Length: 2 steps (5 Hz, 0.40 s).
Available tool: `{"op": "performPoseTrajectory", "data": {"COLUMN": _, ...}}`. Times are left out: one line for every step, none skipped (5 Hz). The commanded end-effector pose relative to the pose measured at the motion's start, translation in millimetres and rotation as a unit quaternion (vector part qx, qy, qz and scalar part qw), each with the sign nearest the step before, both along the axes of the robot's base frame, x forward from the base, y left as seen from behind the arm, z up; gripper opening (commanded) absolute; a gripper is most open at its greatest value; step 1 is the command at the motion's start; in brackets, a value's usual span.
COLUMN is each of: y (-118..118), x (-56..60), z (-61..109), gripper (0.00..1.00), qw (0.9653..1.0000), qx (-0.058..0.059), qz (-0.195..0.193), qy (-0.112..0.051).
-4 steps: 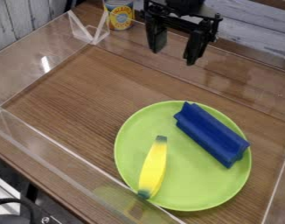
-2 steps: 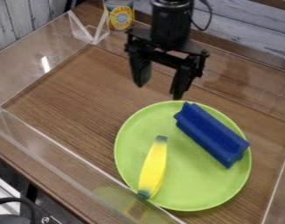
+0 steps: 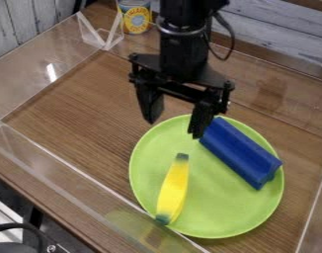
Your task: Remove the banana from inside the green plate and put it on the table
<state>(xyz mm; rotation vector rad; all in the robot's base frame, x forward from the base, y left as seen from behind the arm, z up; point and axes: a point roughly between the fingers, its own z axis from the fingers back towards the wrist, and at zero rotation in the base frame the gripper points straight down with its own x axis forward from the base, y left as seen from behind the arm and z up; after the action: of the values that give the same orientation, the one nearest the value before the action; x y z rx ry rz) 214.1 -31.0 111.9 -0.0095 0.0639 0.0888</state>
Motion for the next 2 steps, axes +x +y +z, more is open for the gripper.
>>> {"op": "performPoseTrajectory", "data": {"y": -5.2, "x": -8.9, "z": 3.8, "gripper": 1.0, "qw": 0.9997, "qx": -0.003, "qz": 0.005, "qy": -0.024}}
{"op": "performPoseTrajectory", "data": {"y": -8.6, "x": -18.7, "z": -4.2, "gripper": 1.0, "qw": 0.9993, "qx": -0.008, "qz": 0.015, "qy": -0.032}}
